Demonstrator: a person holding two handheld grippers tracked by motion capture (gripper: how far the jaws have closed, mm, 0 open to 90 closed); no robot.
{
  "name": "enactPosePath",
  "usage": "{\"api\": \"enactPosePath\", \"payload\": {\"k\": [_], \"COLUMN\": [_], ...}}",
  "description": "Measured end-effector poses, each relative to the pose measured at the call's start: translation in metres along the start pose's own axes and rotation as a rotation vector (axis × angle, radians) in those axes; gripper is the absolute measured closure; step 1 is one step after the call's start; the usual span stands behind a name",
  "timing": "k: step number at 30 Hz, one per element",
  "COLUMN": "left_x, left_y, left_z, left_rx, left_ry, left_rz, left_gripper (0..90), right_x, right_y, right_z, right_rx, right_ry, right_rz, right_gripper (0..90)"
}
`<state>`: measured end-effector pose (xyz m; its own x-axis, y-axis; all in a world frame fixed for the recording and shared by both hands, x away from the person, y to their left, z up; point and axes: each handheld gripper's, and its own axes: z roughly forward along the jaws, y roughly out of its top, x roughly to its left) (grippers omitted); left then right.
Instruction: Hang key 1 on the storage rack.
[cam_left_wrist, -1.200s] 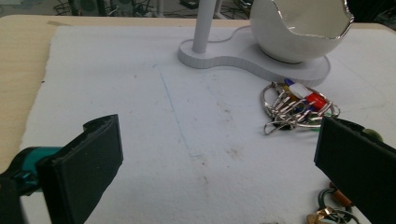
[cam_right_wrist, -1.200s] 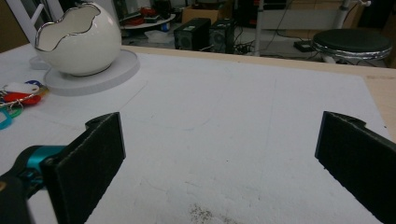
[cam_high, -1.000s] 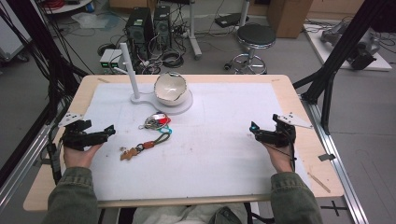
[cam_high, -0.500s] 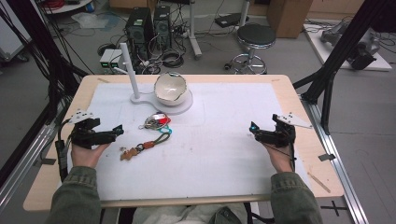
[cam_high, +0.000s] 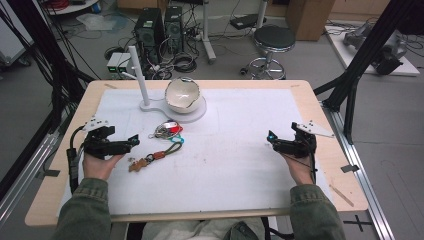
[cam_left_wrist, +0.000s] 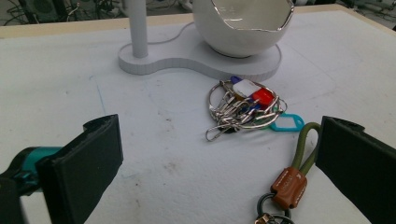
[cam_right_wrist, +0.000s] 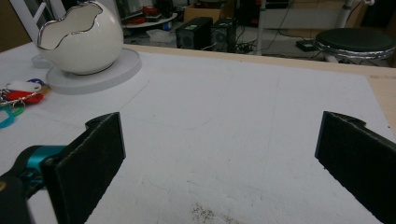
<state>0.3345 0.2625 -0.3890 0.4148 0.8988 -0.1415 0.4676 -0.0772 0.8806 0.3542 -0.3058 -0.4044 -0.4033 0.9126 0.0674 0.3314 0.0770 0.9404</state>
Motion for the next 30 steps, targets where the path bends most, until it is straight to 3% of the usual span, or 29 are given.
{"api": "enactPosePath", "payload": {"k": [17,30], "left_x": [-0.014,-0.029], "left_y": [0.001,-0.002], "left_z": [0.007,0.019], "left_rx": [0.02,0.072], "left_ry": [-0.048,-0.095], "left_rz": [0.018,0.073], "left_gripper": [1.7,1.7], "right_x": [0.0,0.0], "right_y": [0.0,0.0], "right_z": [0.0,0.0], "right_rx": [0.001,0.003], "right_ry": [0.001,0.001], "right_rz": [0.002,0.001], "right_gripper": [0.8,0.8]}}
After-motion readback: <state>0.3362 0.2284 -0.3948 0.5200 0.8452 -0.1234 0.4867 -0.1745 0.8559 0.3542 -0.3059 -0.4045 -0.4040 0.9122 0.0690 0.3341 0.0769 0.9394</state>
